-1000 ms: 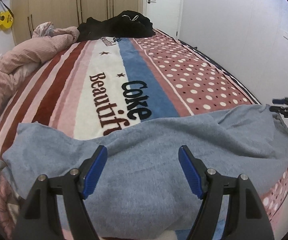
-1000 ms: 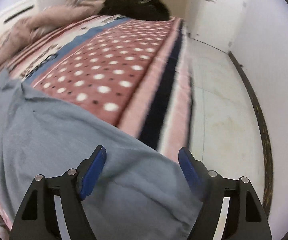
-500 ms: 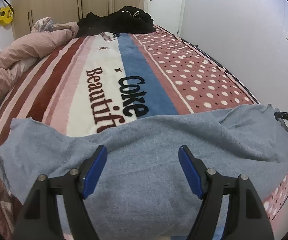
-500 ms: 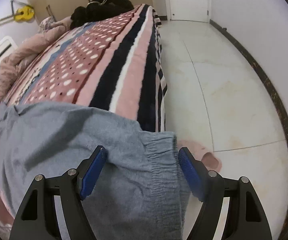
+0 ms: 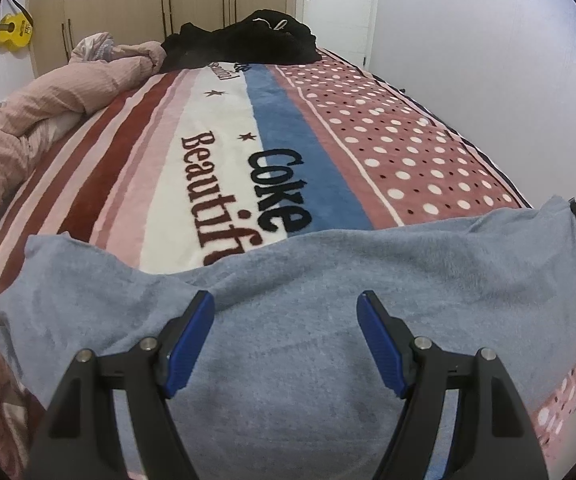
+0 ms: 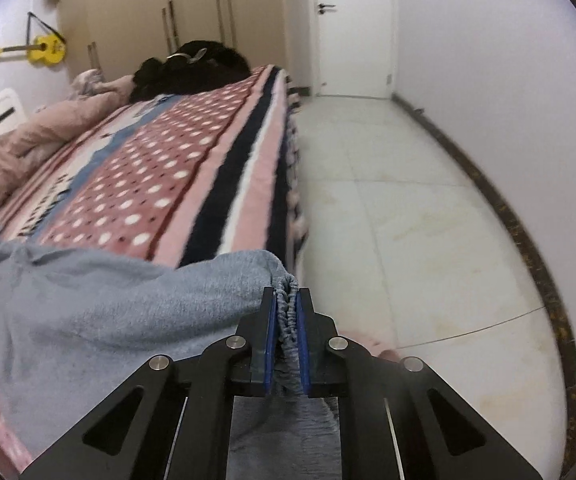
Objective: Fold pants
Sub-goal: 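Lift the cuff with the right tool and fold it toward the waistband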
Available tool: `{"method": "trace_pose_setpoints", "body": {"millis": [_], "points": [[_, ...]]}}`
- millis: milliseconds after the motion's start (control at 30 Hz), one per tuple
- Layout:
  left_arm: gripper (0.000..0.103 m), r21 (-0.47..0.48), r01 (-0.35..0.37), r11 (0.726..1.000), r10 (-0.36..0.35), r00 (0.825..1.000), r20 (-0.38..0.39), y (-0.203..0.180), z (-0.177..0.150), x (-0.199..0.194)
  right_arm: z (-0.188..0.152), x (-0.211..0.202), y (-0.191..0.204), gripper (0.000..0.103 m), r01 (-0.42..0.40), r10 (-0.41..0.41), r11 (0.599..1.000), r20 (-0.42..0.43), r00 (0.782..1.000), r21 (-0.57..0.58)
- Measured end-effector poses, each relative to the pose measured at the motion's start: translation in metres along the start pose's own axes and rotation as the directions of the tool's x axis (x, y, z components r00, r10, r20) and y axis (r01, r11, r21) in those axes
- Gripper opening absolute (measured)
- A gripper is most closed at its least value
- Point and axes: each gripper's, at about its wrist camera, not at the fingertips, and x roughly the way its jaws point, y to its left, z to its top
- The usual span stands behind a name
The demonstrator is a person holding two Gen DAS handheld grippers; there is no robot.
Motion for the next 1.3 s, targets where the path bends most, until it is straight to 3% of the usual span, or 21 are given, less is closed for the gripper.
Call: {"method": "trace_pose_setpoints", "body": {"millis": [167, 267, 433, 600, 667, 700, 833, 1000, 1167, 1300], "points": [[0.070, -0.003, -0.036, 0.999, 0.036, 0.999, 0.004, 0.008, 0.000, 0.005, 0.000, -0.001, -0.016, 0.002, 0.113, -0.113, 0.992, -0.001, 0.994, 0.054], [0.070, -0.011, -0.067, 0.998, 0.067, 0.998, -0.011, 0.014, -0.001, 0.015, -0.005, 0.005, -0.037, 0.002, 0.051, -0.045, 0.987, -0.038, 0.998, 0.151], [0.070, -0.060, -0.049, 0.997, 0.048, 0.999, -0.014, 0.028, -0.003, 0.018, -0.005, -0.002, -0.030, 0.010, -0.002, 0.006, 0.988, -0.026, 1.000, 0.152], [0.072, -0.090, -0.046, 0.995, 0.047, 0.999, 0.008, 0.042, -0.005, -0.005, 0.005, -0.012, -0.013, 0.044, 0.035, -0.030, 0.991, -0.046, 0.999, 0.126], [0.083, -0.107, -0.012, 0.994, 0.015, 1.000, 0.023, 0.048, -0.012, -0.020, 0.001, -0.016, -0.014, 0.063, 0.030, -0.020, 0.988, -0.067, 0.998, 0.153], [0.083, -0.110, -0.004, 0.994, 0.007, 1.000, 0.027, 0.050, -0.015, -0.027, -0.003, -0.019, -0.016, 0.068, 0.019, -0.008, 0.985, -0.066, 0.998, 0.171], [0.084, -0.144, 0.012, 0.989, -0.006, 0.999, 0.044, 0.061, -0.035, -0.056, -0.027, -0.038, -0.018, 0.068, -0.033, 0.052, 0.971, -0.074, 0.996, 0.237], [0.086, -0.302, 0.050, 0.952, -0.037, 0.998, 0.048, 0.089, -0.070, -0.078, -0.060, -0.070, 0.019, 0.068, -0.114, 0.130, 0.976, -0.076, 0.989, 0.186], [0.086, -0.400, 0.024, 0.916, -0.024, 1.000, 0.005, 0.109, -0.100, -0.068, -0.077, -0.087, 0.058, 0.068, -0.200, 0.209, 0.970, -0.059, 0.976, 0.140], [0.086, -0.510, 0.030, 0.859, -0.036, 0.999, -0.003, 0.131, -0.110, -0.044, -0.078, -0.089, 0.089, 0.068, -0.243, 0.247, 0.967, -0.059, 0.967, 0.072]]}}
